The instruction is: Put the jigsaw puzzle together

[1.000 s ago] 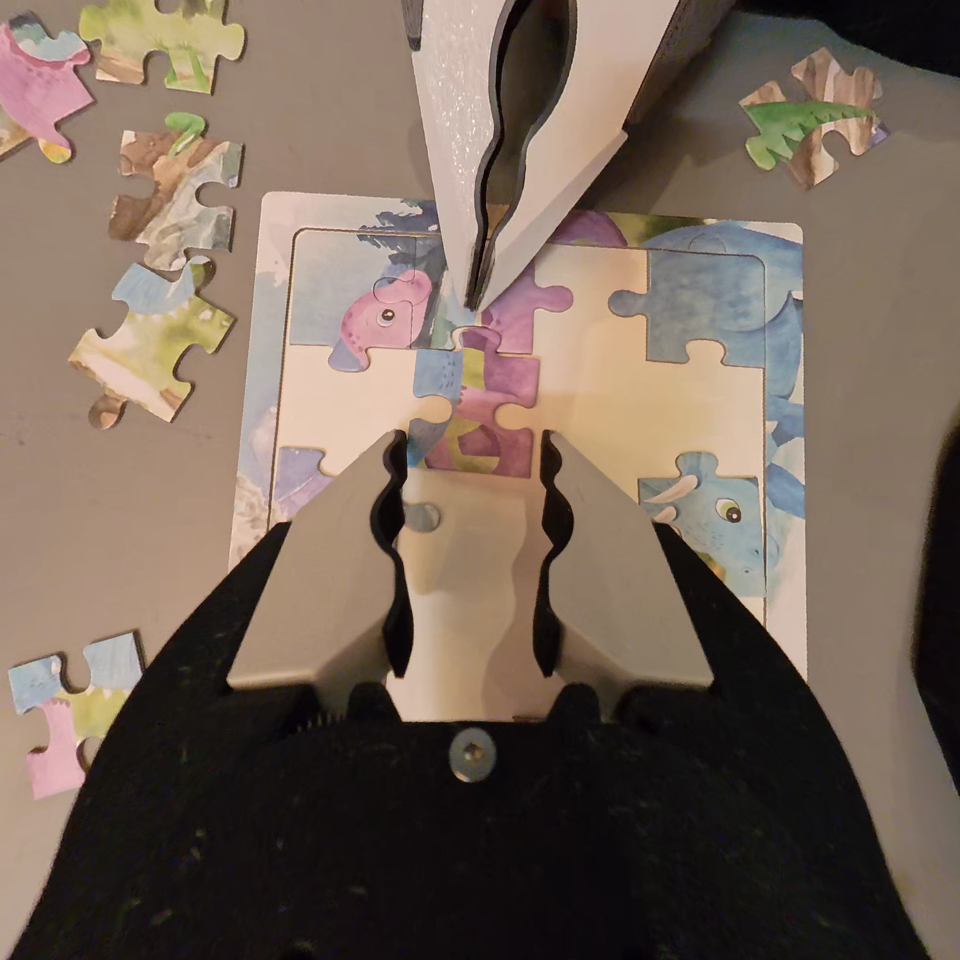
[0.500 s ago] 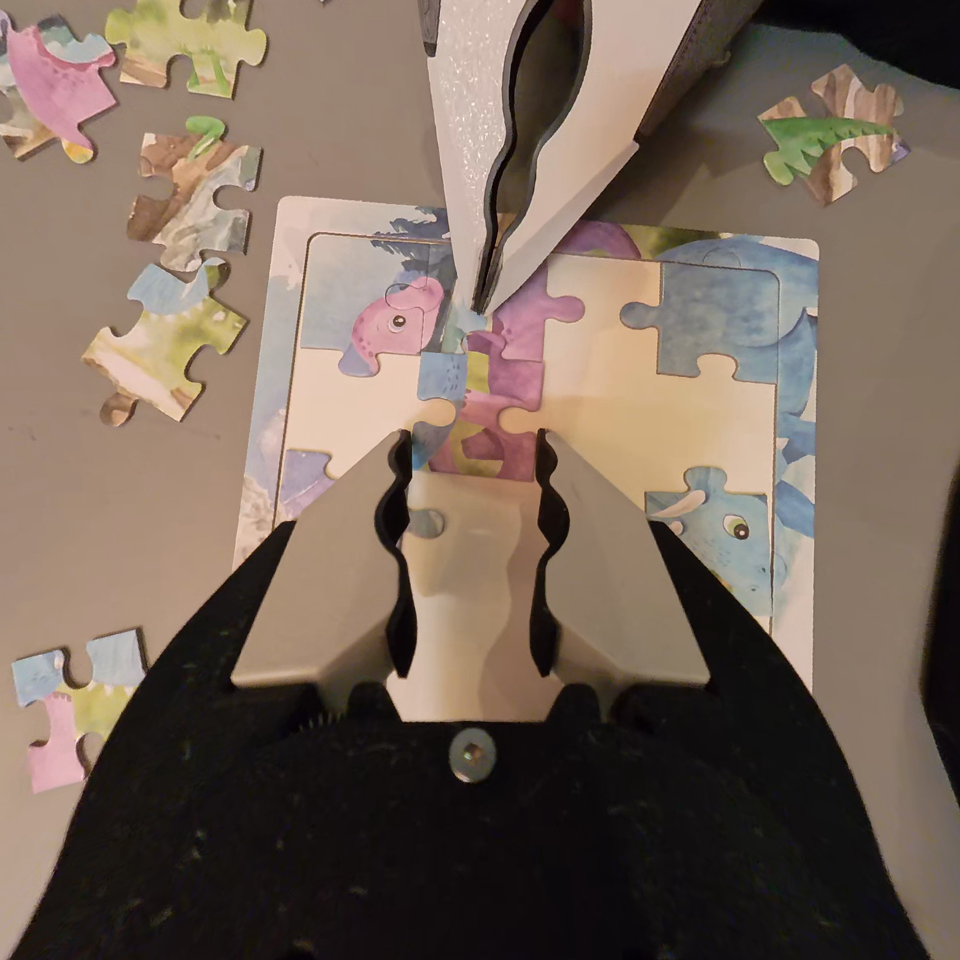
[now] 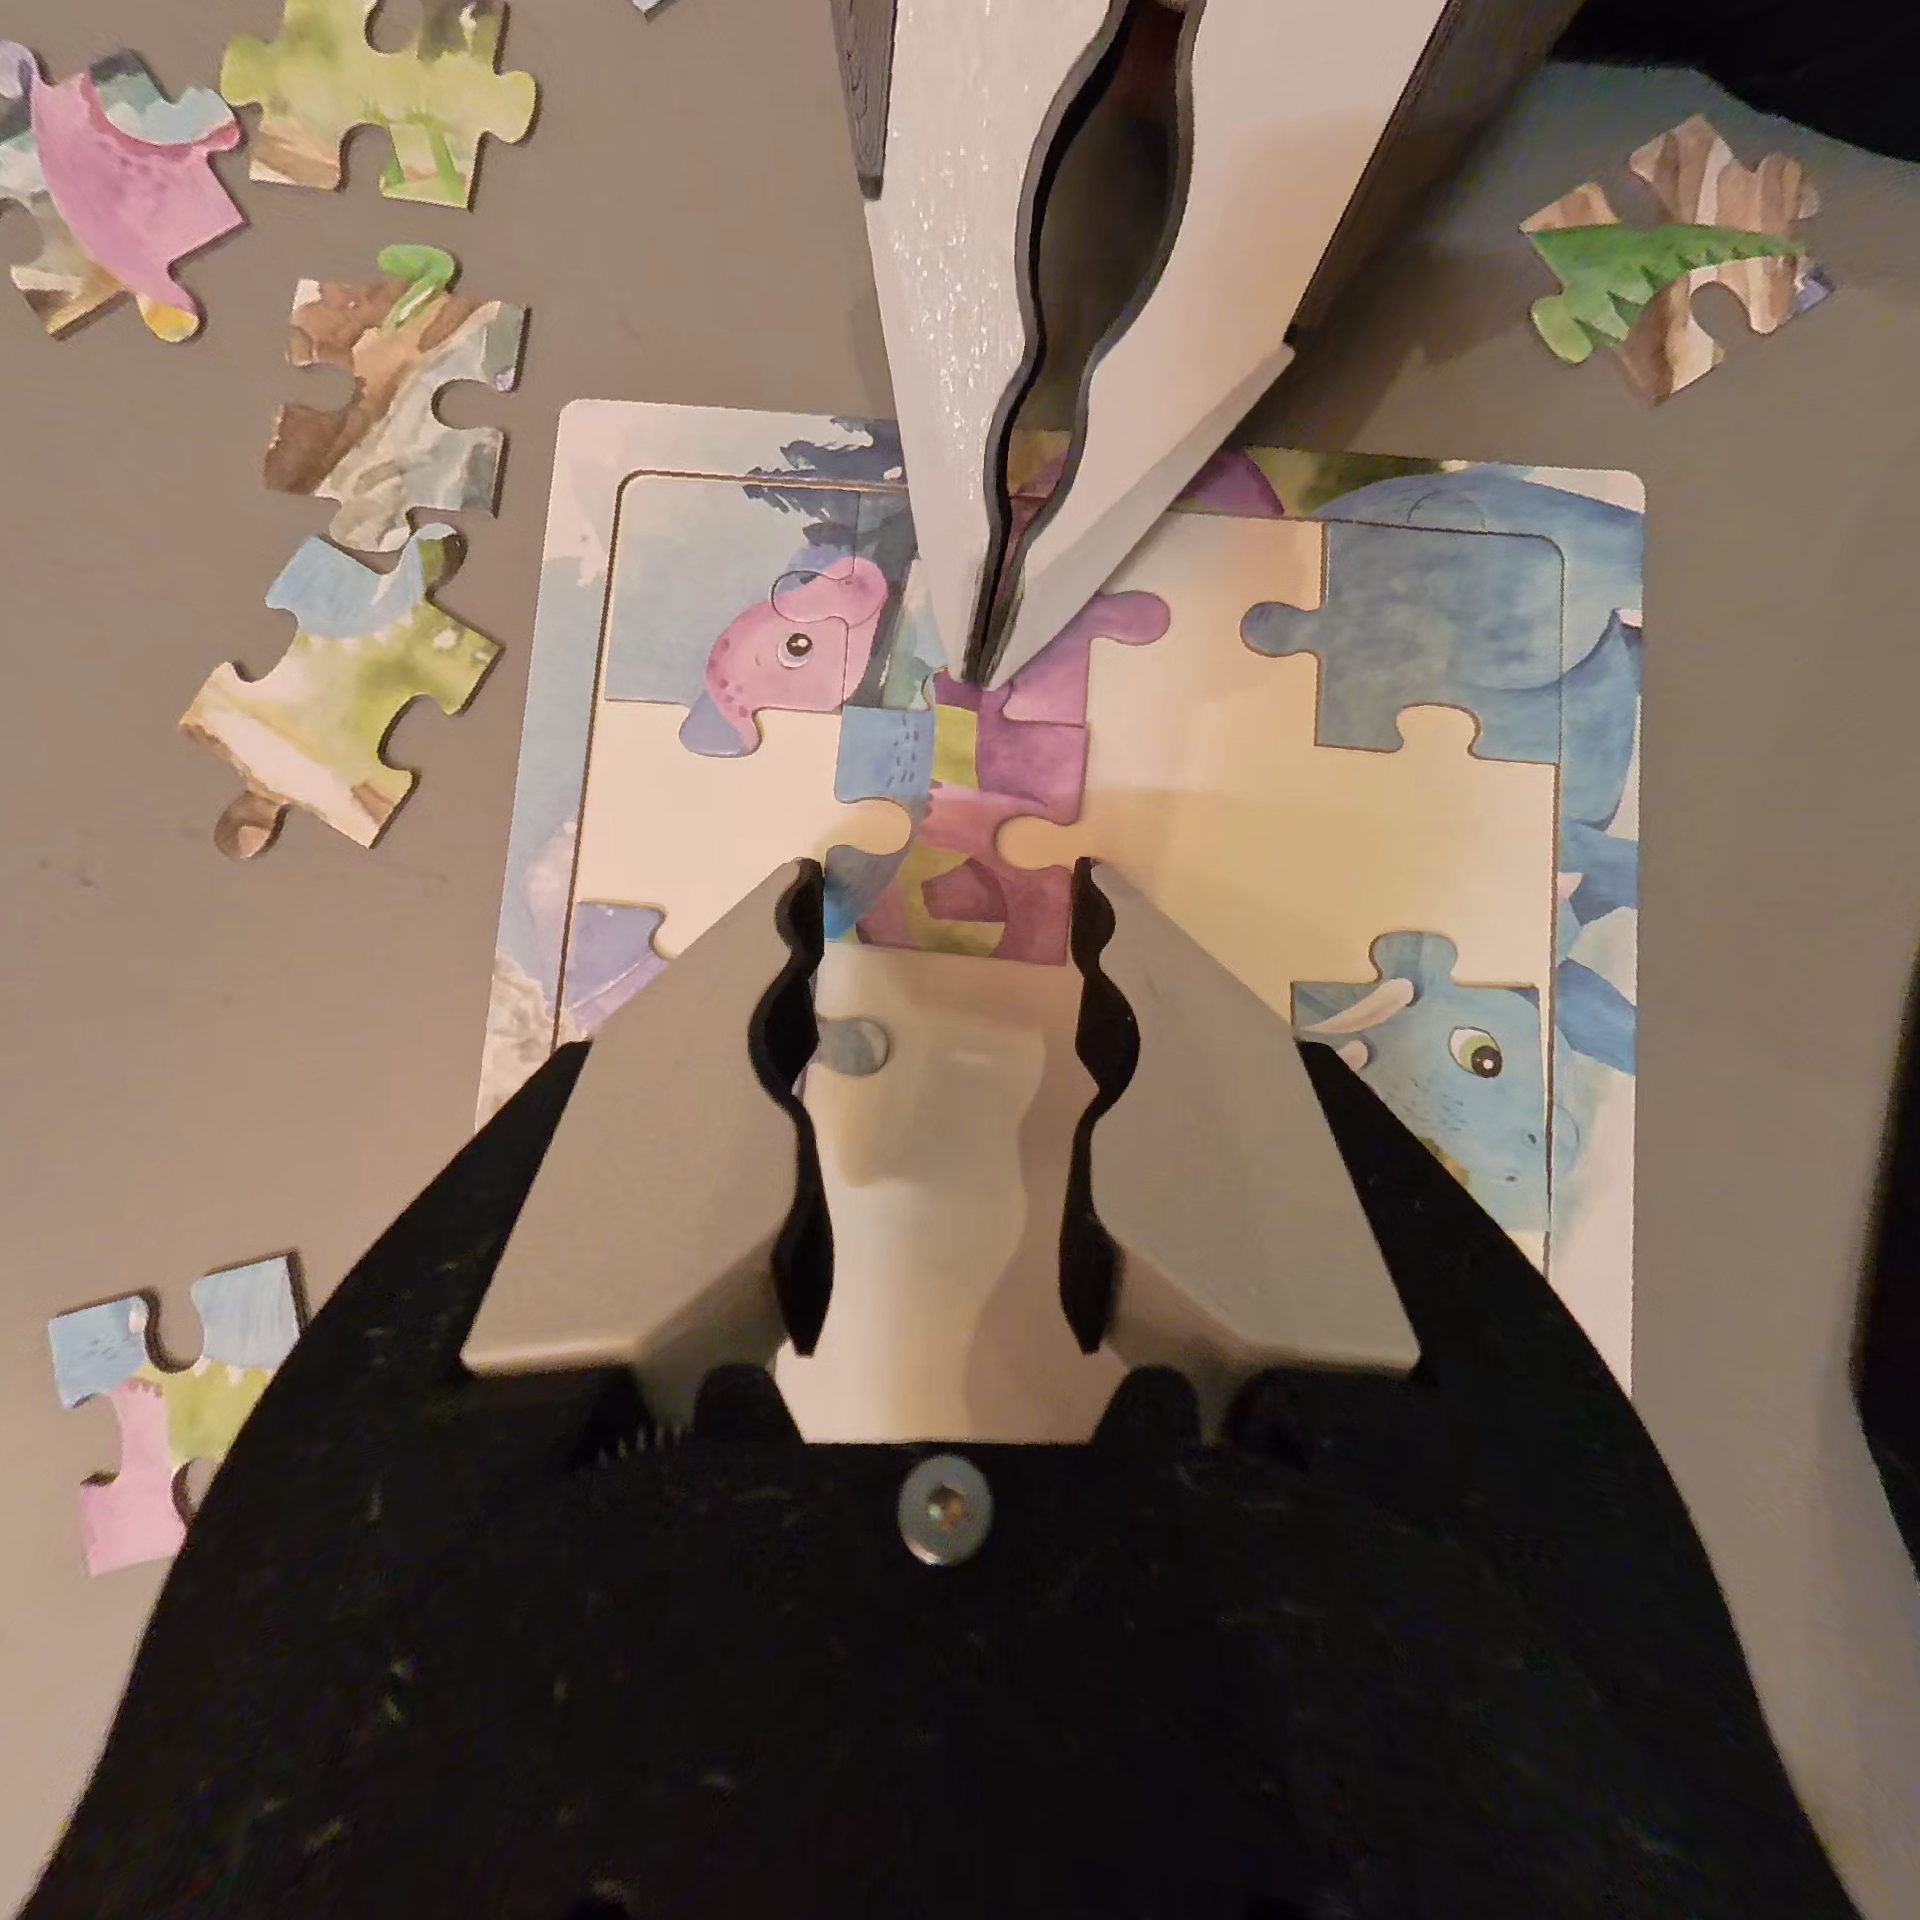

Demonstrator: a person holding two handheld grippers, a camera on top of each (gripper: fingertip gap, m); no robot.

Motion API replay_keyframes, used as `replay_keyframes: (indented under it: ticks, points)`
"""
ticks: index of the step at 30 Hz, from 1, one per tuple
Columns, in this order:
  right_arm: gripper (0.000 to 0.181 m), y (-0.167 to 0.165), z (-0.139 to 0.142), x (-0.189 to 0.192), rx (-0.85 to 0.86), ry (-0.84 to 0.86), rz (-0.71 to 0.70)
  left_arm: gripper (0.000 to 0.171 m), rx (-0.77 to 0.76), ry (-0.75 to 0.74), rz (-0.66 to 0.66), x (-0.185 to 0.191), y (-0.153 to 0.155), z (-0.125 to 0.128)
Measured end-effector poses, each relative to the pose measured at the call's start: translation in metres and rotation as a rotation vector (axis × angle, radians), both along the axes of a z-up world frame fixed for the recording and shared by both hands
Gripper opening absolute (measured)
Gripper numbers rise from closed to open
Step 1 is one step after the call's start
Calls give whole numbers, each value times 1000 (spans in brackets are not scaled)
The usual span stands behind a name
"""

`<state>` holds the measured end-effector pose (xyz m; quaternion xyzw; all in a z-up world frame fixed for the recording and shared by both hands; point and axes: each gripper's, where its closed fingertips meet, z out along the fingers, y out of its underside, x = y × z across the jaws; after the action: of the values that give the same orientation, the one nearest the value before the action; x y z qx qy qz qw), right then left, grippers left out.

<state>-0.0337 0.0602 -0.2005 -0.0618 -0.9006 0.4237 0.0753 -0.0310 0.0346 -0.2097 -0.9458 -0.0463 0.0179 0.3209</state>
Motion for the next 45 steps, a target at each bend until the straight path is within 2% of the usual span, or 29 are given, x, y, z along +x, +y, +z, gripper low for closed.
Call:
replay_keyframes:
  ticks: [27, 34, 37, 42, 45]
  points:
    - [0, 1, -5, -1, 23, -12, -11, 47, -9, -5, -4, 1, -1, -2]
    - [0, 4, -1, -4, 7, -8, -28, 47, 71, -29, 9, -2, 0, 15]
    - [0, 4, 1, -6, -6, -2, -38, 42, 89, -30, 14, -3, 0, 17]
    - [0, 1, 0, -9, -7, -3, -53, 23, 102, -39, 21, -1, 6, 13]
    - [0, 2, -4, -9, 12, -12, -56, 21, 71, -53, 24, 1, 7, 6]
